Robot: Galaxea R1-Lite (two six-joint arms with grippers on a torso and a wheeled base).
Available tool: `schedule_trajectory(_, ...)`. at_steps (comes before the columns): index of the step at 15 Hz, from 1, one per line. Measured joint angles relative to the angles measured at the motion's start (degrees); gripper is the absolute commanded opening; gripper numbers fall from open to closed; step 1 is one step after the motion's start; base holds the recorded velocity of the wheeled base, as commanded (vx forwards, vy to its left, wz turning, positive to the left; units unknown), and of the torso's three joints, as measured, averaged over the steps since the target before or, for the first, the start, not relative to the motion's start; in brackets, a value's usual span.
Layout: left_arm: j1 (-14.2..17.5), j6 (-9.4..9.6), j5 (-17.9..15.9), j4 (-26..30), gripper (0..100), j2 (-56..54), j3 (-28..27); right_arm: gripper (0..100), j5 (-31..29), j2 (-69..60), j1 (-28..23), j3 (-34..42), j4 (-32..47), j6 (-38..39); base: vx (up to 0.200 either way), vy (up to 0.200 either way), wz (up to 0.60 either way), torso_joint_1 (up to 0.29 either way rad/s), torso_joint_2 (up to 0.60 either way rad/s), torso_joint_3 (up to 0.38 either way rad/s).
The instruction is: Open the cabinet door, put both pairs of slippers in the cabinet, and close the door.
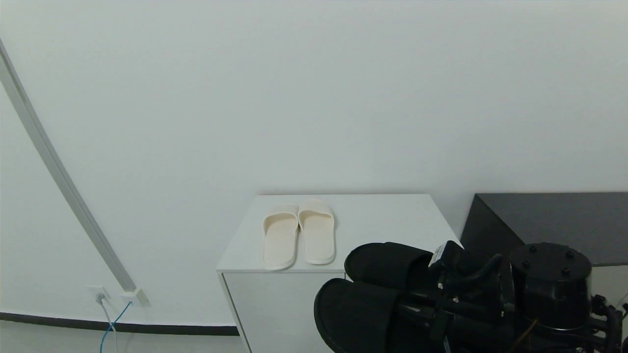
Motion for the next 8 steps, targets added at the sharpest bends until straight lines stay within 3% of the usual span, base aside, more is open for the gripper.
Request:
schedule_trajectory(2, -0.07, -0.02, 0.00, -0.05, 0, 0.00, -0.02, 0, 0.13, -0.11, 0.17, 0.20, -0.04, 0.07, -0.200, 0.000, 0.00, -0.012, -0.01, 0.002)
schedule_trajectory(8, 0.00, 0.07, 0.00, -0.05, 0, 0.00, -0.02, 0, 0.22, 0.11, -1.32, 0.33, -0.06, 0.27, 0.000, 0.000, 0.00, 0.000, 0.00, 0.000)
